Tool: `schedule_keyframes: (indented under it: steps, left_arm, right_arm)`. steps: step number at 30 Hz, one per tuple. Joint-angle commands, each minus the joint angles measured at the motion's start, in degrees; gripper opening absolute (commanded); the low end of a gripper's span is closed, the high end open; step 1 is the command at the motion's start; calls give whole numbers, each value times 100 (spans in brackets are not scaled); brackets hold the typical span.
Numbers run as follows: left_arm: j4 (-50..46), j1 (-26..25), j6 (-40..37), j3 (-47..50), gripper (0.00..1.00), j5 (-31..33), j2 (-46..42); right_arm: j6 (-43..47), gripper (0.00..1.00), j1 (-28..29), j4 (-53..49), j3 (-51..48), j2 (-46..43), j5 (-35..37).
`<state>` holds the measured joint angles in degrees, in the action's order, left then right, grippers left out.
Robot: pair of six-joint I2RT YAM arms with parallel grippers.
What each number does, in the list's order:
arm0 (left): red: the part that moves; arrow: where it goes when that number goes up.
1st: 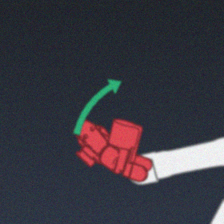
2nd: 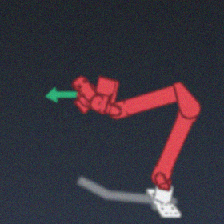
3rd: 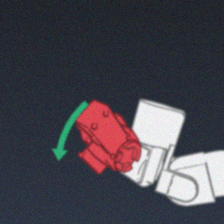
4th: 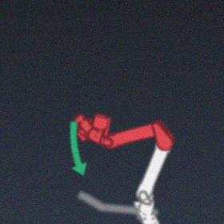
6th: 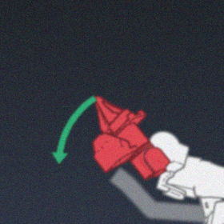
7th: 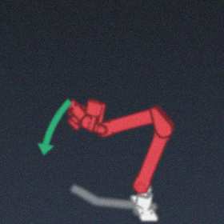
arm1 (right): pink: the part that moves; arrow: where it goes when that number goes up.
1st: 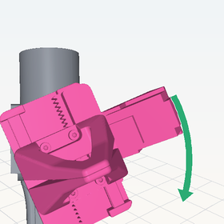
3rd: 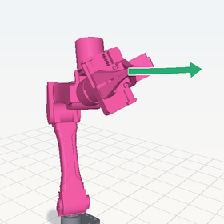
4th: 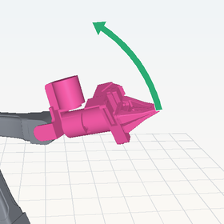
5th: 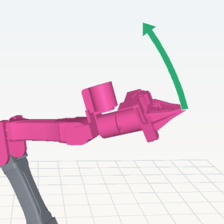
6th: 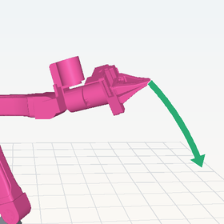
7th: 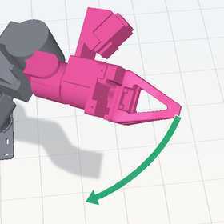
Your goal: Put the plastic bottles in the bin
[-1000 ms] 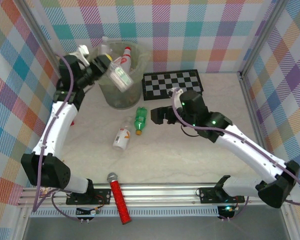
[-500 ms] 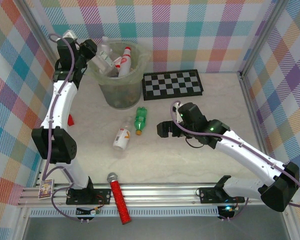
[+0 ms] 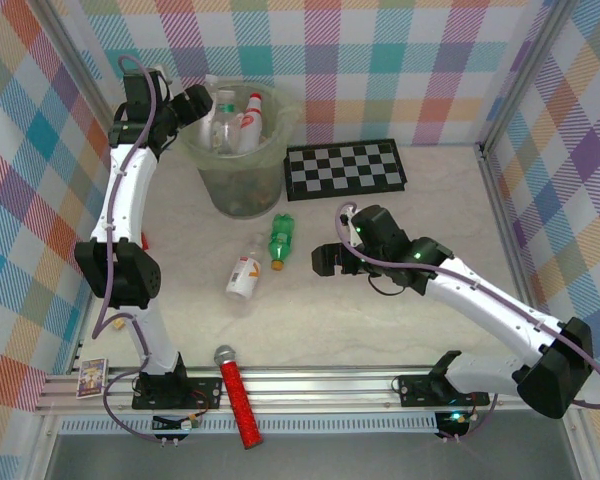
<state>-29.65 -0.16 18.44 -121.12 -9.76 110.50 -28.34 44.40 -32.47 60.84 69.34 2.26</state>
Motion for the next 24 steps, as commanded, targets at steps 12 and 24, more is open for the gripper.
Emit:
schedule_keyframes:
  steps: [12,24]
  left_arm:
    - [711,58,155,-1502,82,-170,1123]
    - [897,17,900,-1823,82,-1073,2044]
  right_arm:
    - [-110,99,-11,74,131,359,-294]
    - [-175,99,-6,71,71,488,-329]
